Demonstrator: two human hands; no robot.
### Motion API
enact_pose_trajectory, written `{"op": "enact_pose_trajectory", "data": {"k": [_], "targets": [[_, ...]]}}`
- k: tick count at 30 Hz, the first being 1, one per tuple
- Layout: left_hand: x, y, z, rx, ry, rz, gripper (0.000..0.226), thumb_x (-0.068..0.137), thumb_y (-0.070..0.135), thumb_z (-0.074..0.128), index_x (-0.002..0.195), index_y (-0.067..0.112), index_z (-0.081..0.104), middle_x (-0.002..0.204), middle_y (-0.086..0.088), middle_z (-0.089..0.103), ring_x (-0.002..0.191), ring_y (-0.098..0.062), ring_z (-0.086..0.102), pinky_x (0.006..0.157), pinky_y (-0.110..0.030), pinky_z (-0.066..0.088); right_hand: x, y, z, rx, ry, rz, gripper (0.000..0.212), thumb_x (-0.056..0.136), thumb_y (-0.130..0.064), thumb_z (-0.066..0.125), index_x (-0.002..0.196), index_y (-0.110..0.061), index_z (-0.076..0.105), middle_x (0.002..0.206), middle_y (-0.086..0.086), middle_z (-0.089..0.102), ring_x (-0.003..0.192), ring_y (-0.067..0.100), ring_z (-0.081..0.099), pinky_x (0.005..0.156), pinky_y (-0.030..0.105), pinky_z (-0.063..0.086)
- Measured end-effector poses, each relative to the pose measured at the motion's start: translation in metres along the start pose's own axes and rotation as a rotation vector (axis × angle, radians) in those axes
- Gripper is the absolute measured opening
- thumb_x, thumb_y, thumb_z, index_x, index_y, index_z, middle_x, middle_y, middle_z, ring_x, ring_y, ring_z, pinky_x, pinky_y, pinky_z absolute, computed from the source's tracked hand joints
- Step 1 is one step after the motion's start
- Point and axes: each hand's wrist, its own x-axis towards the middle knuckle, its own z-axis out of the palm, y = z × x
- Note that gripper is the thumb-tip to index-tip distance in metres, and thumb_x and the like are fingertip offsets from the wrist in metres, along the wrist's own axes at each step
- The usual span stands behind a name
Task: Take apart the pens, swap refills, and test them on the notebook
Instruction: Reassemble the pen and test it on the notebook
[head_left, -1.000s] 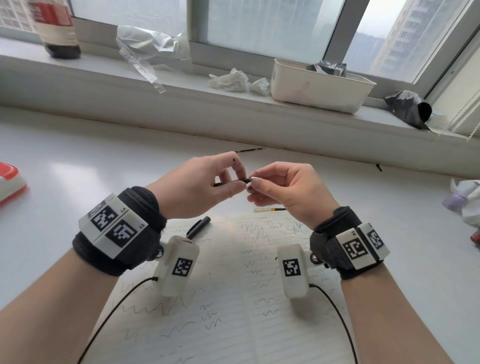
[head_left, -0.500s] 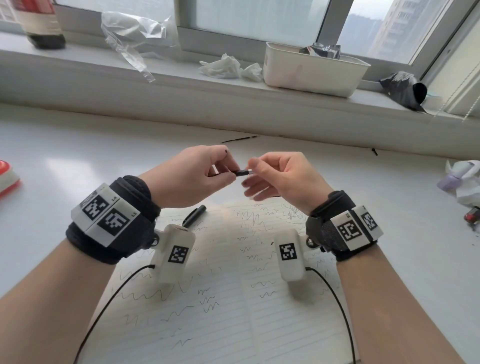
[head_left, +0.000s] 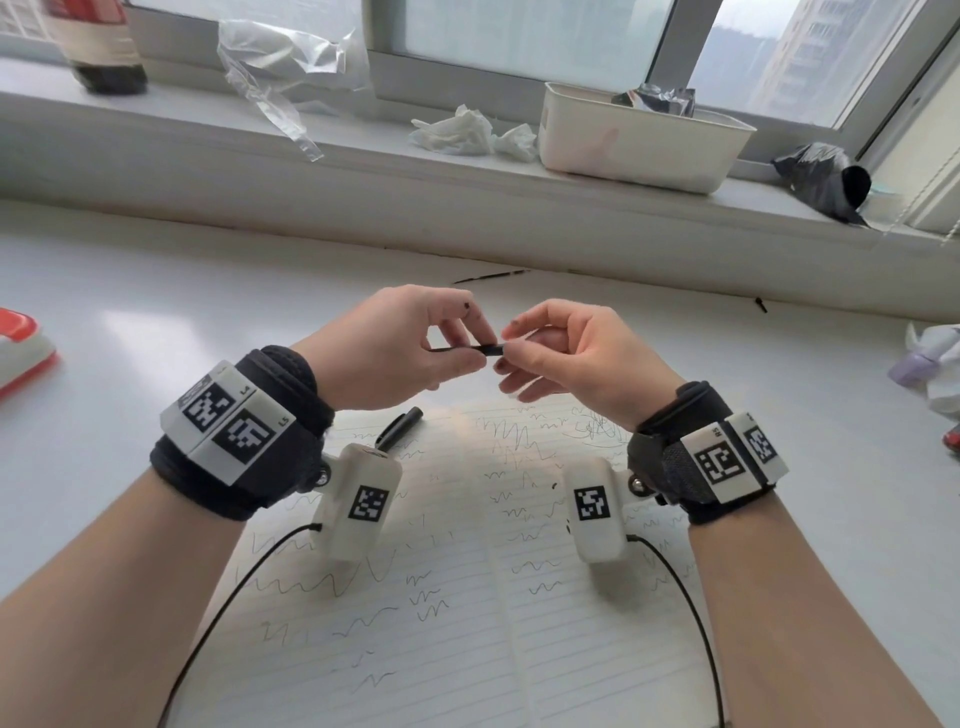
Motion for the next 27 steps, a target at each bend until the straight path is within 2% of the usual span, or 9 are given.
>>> {"op": "enact_pose_trajectory", "data": {"k": [2,5,8,11,15,17,21,24,27], "targets": [[0.000,-0.002,-0.001,0.019,0.005,0.011,0.008,0.086,0.043,0.066,0.093,0.041,0.067,0.084,0.015,0.068,0.054,-0.001,0.060,0.055,-0.022,0.047,-0.001,0.001,-0.001,0.009,-0.008,-0.017,0.013,0.091,-0.009,0.065,0.098,0.001,0.064,0.084,0.014,0.076,0.078,0.030,0.075,0.067,0.033,0.061],[0.000,-0.001,-0.001,0.068,0.009,0.007,0.011,0.086,0.047,0.063,0.095,0.042,0.067,0.082,0.016,0.067,0.059,0.001,0.058,0.055,-0.019,0.041,-0.002,0.001,-0.001,0.000,-0.007,0.000,0.014,0.092,-0.013,0.065,0.094,0.000,0.066,0.083,0.015,0.076,0.076,0.031,0.075,0.064,0.033,0.061],[0.000,0.006,-0.002,0.087,-0.008,-0.024,0.013,0.091,0.039,0.059,0.099,0.036,0.069,0.081,0.017,0.068,0.060,0.001,0.058,0.058,-0.020,0.046,-0.005,-0.003,-0.003,0.079,0.036,0.023,0.011,0.090,-0.010,0.066,0.093,0.001,0.067,0.083,0.016,0.076,0.073,0.028,0.075,0.060,0.030,0.060],[-0.004,0.014,-0.007,0.094,-0.047,-0.048,0.015,0.095,0.033,0.055,0.091,0.033,0.070,0.073,0.021,0.070,0.049,0.003,0.052,0.049,-0.010,0.039,-0.013,-0.009,-0.005,0.141,0.040,0.024,0.007,0.088,-0.004,0.067,0.094,0.000,0.067,0.085,0.017,0.076,0.073,0.026,0.075,0.059,0.028,0.059],[-0.017,0.031,-0.016,0.132,0.002,-0.008,0.010,0.090,0.033,0.065,0.092,0.028,0.073,0.069,0.022,0.067,0.058,0.007,0.058,0.051,-0.003,0.038,-0.027,-0.020,-0.004,0.079,0.019,0.034,0.018,0.091,-0.017,0.066,0.089,0.000,0.069,0.082,0.016,0.076,0.071,0.027,0.075,0.059,0.028,0.058],[-0.026,0.041,-0.021,0.144,0.035,-0.002,0.007,0.088,0.031,0.068,0.090,0.027,0.073,0.064,0.027,0.066,0.056,0.010,0.058,0.050,-0.003,0.038,-0.034,-0.027,0.002,0.063,0.014,0.044,0.020,0.092,-0.020,0.064,0.086,-0.001,0.069,0.077,0.013,0.076,0.066,0.023,0.073,0.057,0.026,0.057],[-0.042,0.050,-0.025,0.104,0.026,-0.032,0.007,0.082,0.033,0.074,0.090,0.033,0.075,0.081,0.016,0.072,0.050,0.002,0.060,0.050,-0.009,0.043,-0.047,-0.036,0.010,0.011,-0.054,0.068,0.017,0.095,-0.017,0.061,0.086,-0.004,0.068,0.077,0.011,0.075,0.066,0.020,0.072,0.058,0.025,0.057],[-0.053,0.054,-0.028,0.093,0.042,-0.032,0.009,0.081,0.033,0.077,0.089,0.034,0.076,0.083,0.013,0.073,0.046,0.004,0.056,0.047,-0.005,0.039,-0.056,-0.040,0.015,-0.023,-0.062,0.061,0.014,0.095,-0.013,0.060,0.087,-0.004,0.067,0.074,0.008,0.074,0.064,0.018,0.070,0.058,0.024,0.056],[-0.058,0.059,-0.028,0.124,0.065,-0.021,0.010,0.079,0.029,0.078,0.089,0.031,0.078,0.082,0.012,0.074,0.046,0.003,0.054,0.051,-0.004,0.040,-0.062,-0.041,0.020,-0.027,-0.069,0.092,0.016,0.095,-0.014,0.059,0.086,-0.003,0.066,0.072,0.009,0.069,0.061,0.016,0.066,0.059,0.024,0.056]]}}
